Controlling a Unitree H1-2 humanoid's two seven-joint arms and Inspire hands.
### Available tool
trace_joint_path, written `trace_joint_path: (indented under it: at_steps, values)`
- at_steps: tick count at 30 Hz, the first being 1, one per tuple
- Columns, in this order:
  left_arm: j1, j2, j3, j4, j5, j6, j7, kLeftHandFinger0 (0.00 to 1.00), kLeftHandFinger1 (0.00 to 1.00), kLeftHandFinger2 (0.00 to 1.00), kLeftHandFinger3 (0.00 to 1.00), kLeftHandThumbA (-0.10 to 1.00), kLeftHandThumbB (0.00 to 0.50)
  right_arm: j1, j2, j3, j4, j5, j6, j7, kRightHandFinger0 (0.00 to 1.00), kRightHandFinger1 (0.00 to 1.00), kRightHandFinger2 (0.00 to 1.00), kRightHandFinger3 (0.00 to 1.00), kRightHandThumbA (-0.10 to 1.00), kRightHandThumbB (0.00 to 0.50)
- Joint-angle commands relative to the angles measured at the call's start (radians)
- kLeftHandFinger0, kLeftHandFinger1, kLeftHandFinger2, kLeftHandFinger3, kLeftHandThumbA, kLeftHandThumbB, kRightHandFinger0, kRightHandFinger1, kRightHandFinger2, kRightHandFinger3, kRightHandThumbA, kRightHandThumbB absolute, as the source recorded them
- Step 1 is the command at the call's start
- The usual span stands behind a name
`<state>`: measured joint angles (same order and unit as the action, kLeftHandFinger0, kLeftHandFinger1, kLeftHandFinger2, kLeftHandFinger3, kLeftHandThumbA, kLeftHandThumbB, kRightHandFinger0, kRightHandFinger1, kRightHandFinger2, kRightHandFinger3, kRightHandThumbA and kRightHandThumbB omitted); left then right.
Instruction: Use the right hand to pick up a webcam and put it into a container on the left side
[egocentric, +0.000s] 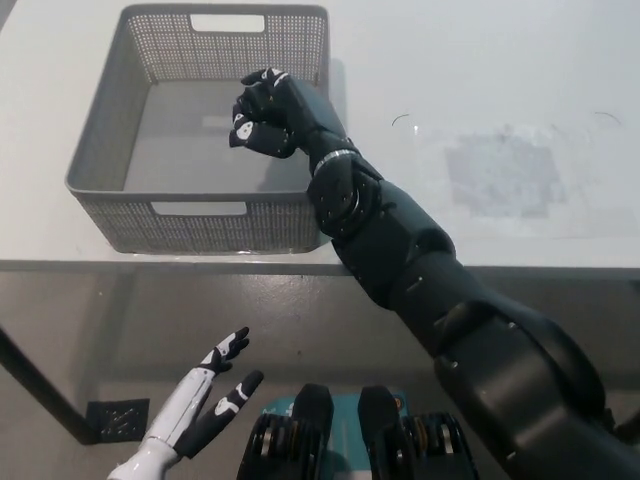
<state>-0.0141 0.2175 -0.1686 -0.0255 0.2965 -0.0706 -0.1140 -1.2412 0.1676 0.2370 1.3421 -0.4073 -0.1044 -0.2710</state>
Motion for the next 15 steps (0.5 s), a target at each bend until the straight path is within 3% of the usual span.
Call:
trace_joint_path:
  at_steps: [1, 2, 3, 4, 5, 6, 12, 15]
  values:
    - [-0.022, 0.019, -0.011, -0.038, 0.017, 0.008, -0.024, 1.00, 1.00, 1.00, 1.00, 0.92, 0.057, -0.030, -0.014, 0.019, 0.006, 0.001, -0.027, -0.012, 0.00, 0.37, 0.75, 0.72, -0.10, 0.188]
    - [-0.023, 0.020, -0.012, -0.039, 0.018, 0.008, -0.024, 1.00, 1.00, 1.00, 1.00, 0.92, 0.050, -0.035, -0.016, 0.022, 0.008, 0.003, -0.011, 0.010, 0.15, 0.48, 0.78, 0.77, 0.02, 0.192]
    - [-0.028, 0.025, -0.015, -0.043, 0.025, 0.013, -0.030, 1.00, 1.00, 1.00, 1.00, 0.90, 0.034, -0.056, -0.029, 0.031, 0.006, 0.009, 0.040, 0.129, 0.41, 0.70, 0.96, 1.00, 0.46, 0.290]
    - [-0.030, 0.027, -0.016, -0.046, 0.027, 0.017, -0.033, 1.00, 1.00, 1.00, 1.00, 0.90, 0.034, -0.061, -0.035, 0.033, 0.002, 0.014, 0.051, 0.179, 0.37, 0.63, 0.90, 1.00, 0.53, 0.306]
    - [-0.033, 0.032, -0.018, -0.049, 0.032, 0.023, -0.038, 1.00, 1.00, 1.00, 1.00, 0.88, 0.031, -0.063, -0.044, 0.036, -0.003, 0.021, 0.045, 0.226, 0.57, 0.92, 1.00, 1.00, 0.64, 0.368]
    - [-0.034, 0.033, -0.020, -0.052, 0.034, 0.026, -0.040, 1.00, 1.00, 1.00, 1.00, 0.86, 0.026, -0.065, -0.050, 0.047, -0.007, 0.013, 0.050, 0.248, 0.97, 1.00, 1.00, 1.00, 0.74, 0.405]
    - [-0.043, 0.038, -0.025, -0.052, 0.049, 0.028, -0.046, 1.00, 1.00, 1.00, 1.00, 0.78, 0.013, -0.060, -0.084, 0.052, -0.052, 0.023, 0.054, 0.328, 1.00, 1.00, 1.00, 1.00, 1.00, 0.421]
    - [-0.042, 0.042, -0.027, -0.059, 0.046, 0.035, -0.052, 1.00, 1.00, 1.00, 1.00, 0.76, 0.013, -0.056, -0.094, 0.056, -0.075, 0.019, 0.068, 0.344, 1.00, 1.00, 1.00, 1.00, 1.00, 0.457]
